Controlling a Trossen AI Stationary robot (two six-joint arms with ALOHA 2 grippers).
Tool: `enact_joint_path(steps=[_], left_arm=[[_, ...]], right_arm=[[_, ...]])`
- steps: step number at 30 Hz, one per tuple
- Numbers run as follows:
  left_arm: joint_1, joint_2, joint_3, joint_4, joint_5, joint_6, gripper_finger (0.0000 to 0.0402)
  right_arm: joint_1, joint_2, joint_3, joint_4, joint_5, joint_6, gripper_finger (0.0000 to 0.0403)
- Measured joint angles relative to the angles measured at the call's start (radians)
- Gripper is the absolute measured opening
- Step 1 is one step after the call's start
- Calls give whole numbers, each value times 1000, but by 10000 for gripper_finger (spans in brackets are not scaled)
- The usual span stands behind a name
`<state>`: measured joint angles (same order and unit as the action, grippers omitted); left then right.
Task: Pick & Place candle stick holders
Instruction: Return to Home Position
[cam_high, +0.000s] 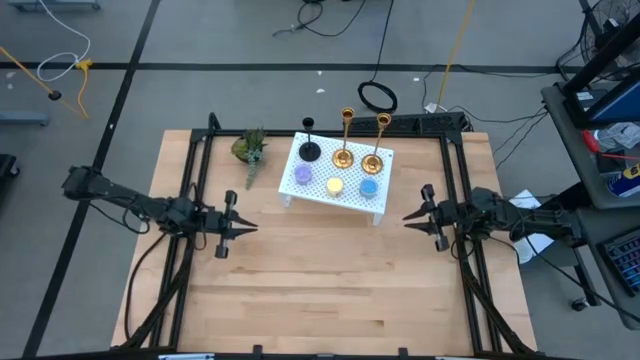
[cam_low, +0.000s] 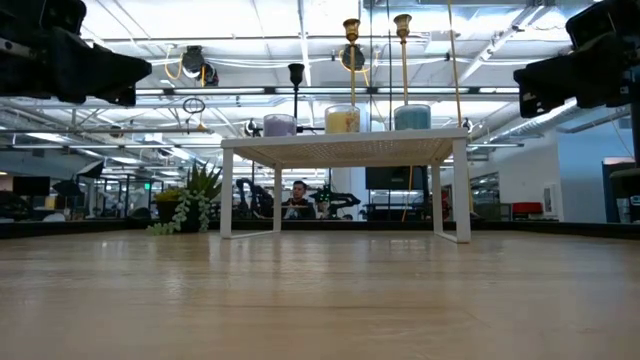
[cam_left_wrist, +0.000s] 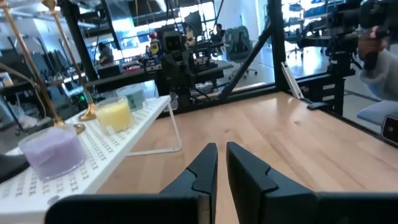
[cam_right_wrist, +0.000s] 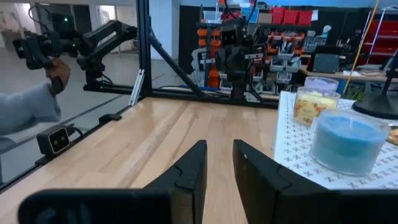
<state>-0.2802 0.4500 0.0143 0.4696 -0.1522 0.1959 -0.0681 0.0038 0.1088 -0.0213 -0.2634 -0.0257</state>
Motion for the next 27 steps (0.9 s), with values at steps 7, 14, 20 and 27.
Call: enact_joint_path(steps=[7, 14, 20, 27], left_arm=[[0, -84, 0, -56, -5, 69, 42], [0, -288, 1, -244, -5, 116, 42], [0, -446, 1, -410, -5, 112, 42], [0, -445, 3, -434, -5, 108, 42]], right_arm=[[0, -1, 1, -21, -3, 4, 73], [0, -1, 1, -35, -38, 14, 73], [0, -2, 1, -39, -52, -10, 73], [0, -1, 0, -51, -53, 31, 73]])
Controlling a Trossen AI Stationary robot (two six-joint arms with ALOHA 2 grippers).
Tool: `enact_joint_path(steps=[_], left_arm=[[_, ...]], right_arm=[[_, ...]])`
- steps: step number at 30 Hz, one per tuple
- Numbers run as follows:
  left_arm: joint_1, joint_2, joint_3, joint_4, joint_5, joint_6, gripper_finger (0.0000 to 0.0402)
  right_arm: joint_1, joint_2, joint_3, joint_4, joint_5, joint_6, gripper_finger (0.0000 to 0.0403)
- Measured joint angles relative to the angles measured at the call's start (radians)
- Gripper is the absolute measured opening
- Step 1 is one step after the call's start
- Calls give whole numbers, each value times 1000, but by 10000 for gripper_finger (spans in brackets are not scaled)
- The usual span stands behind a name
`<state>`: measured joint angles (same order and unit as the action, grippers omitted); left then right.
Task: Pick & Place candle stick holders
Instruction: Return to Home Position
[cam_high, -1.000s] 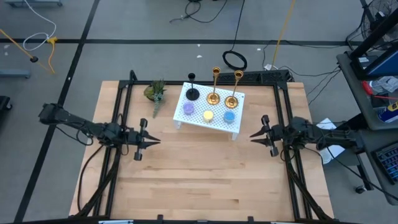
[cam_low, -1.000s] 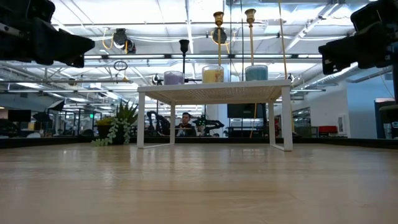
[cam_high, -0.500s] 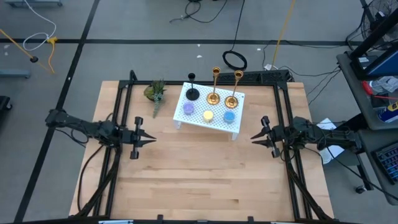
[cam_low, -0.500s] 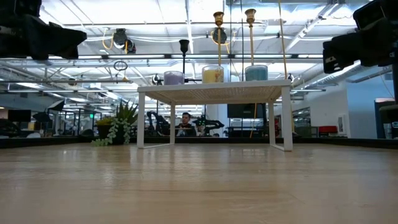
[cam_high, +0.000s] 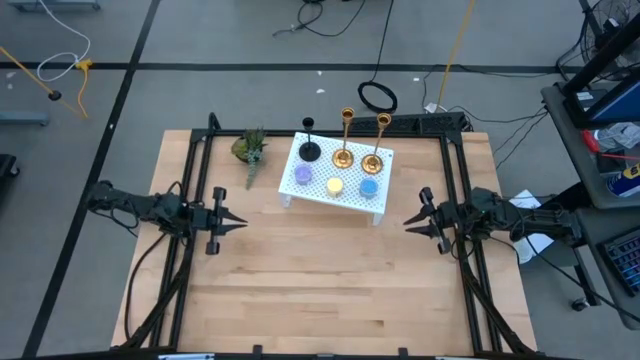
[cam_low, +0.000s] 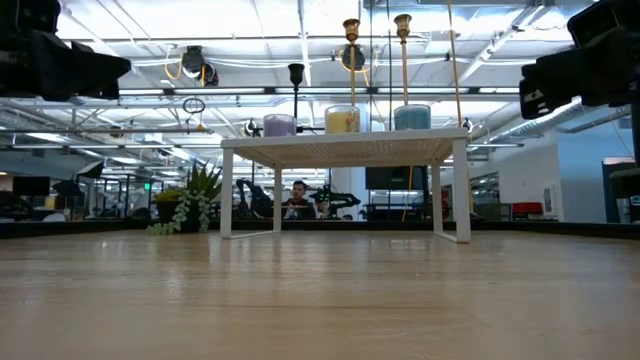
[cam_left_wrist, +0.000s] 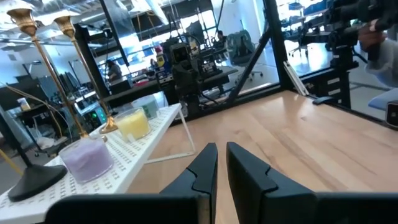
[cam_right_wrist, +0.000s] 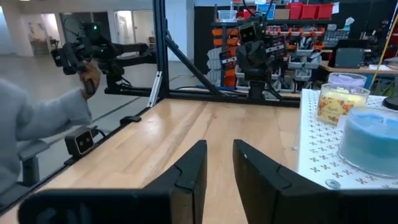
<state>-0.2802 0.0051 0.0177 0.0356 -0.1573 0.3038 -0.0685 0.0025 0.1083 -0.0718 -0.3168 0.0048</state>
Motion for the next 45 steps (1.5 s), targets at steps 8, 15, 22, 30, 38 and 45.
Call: enact_joint_path(steps=[8, 15, 22, 30, 38, 45], left_arm=[[0, 0, 0, -3, -25, 12, 42], [0, 1, 0, -5, -26, 0, 42], [0, 1, -1, 8, -26, -1, 42], [0, 1, -3, 29, -29, -1, 42], [-12, 1, -3, 34, -29, -1, 42], [-41, 1, -3, 35, -29, -1, 42]], right_arm=[[0, 1, -78, 158, 103, 55, 73], [0, 1, -92, 177, 107, 46, 73], [0, 2, -93, 143, 111, 34, 73], [0, 2, -93, 137, 110, 61, 73], [0, 2, -94, 161, 106, 62, 73], [0, 2, -94, 162, 106, 62, 73]])
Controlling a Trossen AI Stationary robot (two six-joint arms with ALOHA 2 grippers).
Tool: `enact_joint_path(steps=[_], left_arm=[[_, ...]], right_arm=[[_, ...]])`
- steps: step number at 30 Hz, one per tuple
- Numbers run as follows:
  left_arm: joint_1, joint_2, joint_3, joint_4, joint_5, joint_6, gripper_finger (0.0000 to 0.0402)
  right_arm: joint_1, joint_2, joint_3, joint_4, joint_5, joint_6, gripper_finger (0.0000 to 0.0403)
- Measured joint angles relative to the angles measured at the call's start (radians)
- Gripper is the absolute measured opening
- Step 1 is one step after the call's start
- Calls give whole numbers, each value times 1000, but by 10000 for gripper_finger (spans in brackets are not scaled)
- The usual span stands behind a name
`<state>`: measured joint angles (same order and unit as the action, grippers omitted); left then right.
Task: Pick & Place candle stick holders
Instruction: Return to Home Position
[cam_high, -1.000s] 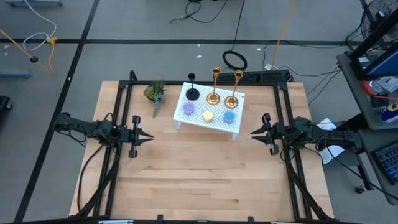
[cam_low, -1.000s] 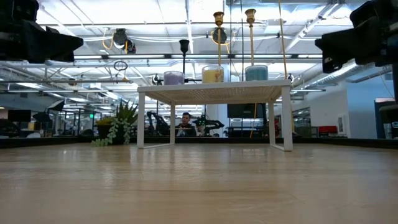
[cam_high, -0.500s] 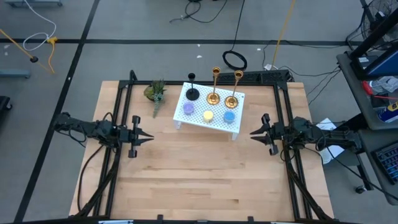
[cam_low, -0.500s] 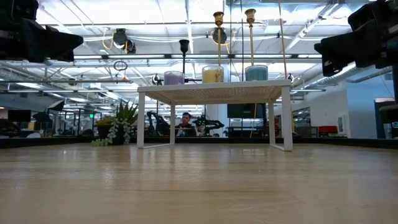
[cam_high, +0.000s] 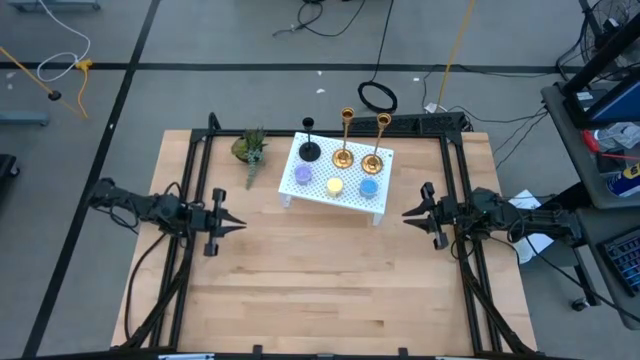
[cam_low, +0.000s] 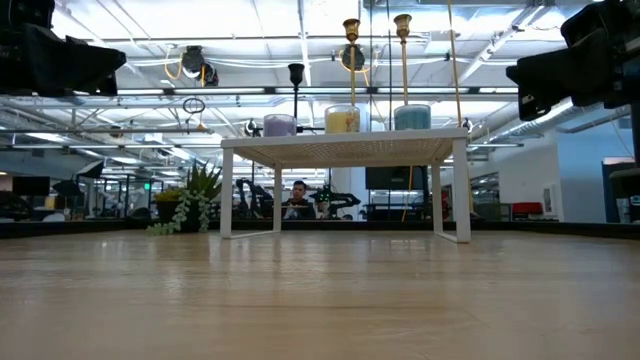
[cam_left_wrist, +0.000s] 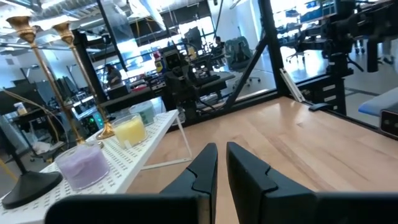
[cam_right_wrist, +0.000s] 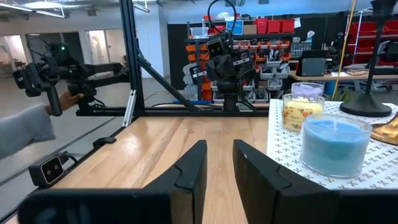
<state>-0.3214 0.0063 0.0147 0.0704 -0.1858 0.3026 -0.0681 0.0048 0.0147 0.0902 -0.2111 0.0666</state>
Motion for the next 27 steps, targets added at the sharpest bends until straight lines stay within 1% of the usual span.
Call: enact_joint_path(steps=[11, 27], left_arm=[[-50, 0, 0, 1, 1, 0, 42], [-52, 0, 2, 1, 1, 0, 42]], right_arm=[[0, 0, -1, 3, 0, 0, 73], [0, 0, -1, 3, 0, 0, 73]])
